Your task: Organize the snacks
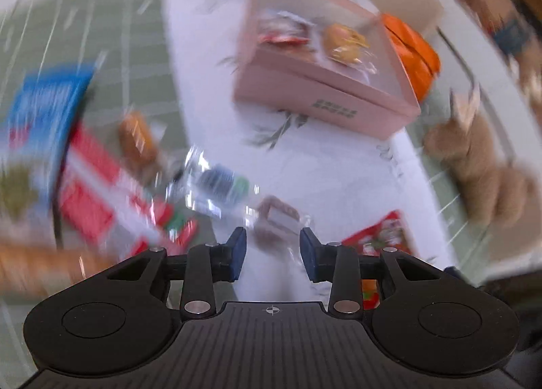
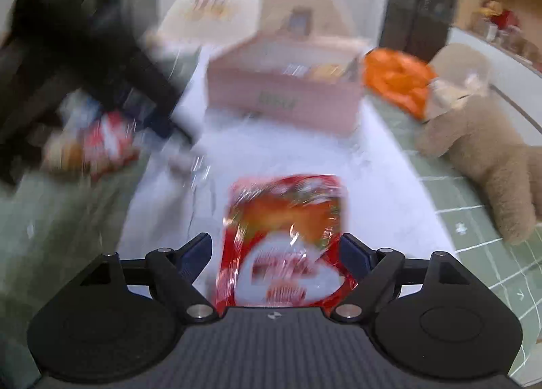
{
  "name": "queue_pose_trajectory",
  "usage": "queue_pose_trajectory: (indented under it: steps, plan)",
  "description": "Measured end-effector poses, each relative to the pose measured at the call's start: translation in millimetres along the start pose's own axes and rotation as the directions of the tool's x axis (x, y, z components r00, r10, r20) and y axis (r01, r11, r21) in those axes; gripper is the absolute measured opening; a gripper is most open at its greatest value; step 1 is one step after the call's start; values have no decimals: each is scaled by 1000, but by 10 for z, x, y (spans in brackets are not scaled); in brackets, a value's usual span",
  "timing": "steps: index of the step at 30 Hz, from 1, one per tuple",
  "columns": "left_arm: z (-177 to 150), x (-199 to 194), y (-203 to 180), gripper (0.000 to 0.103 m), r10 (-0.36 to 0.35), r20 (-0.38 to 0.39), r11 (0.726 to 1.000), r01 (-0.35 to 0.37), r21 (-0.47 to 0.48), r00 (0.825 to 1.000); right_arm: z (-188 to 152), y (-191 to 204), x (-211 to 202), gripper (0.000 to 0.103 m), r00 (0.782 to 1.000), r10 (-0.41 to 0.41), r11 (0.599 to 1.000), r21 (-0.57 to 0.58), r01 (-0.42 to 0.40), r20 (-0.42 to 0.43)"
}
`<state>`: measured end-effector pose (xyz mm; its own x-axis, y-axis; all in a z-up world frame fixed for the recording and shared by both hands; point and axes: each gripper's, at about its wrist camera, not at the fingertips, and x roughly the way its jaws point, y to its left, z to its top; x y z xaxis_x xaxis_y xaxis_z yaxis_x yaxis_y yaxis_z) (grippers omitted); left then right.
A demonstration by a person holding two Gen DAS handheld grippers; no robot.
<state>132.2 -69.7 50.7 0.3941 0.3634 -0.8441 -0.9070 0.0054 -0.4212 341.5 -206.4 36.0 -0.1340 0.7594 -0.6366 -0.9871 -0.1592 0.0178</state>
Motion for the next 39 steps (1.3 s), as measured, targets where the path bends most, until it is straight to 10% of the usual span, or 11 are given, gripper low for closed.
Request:
queue_pose_trajectory:
  steps: [7,13,22,31,39]
  plan:
    - [226,238,5,38,35,27,997,-33,-72,999,58,-430,166,83,998,-31,987,158,40,-62]
    - [190,394,-486,39,124,47,953,-132,271,991,-52,-556,267,85,996,18,963,270,6,-86]
    - [-108,404,-724,47,204,85,873,-220,435,975,-114,-679,289,87,997,39,948,318,-18,-60]
    - [-288,224,-343,40,107,17,920,-106,377,994,-86,-724,362,103,994,56,956,291,-26,-94]
    - [-647,-138,85,40,121,47,940,-130,315,992,156,-781,410,93,972,104,966,254,-48,-211]
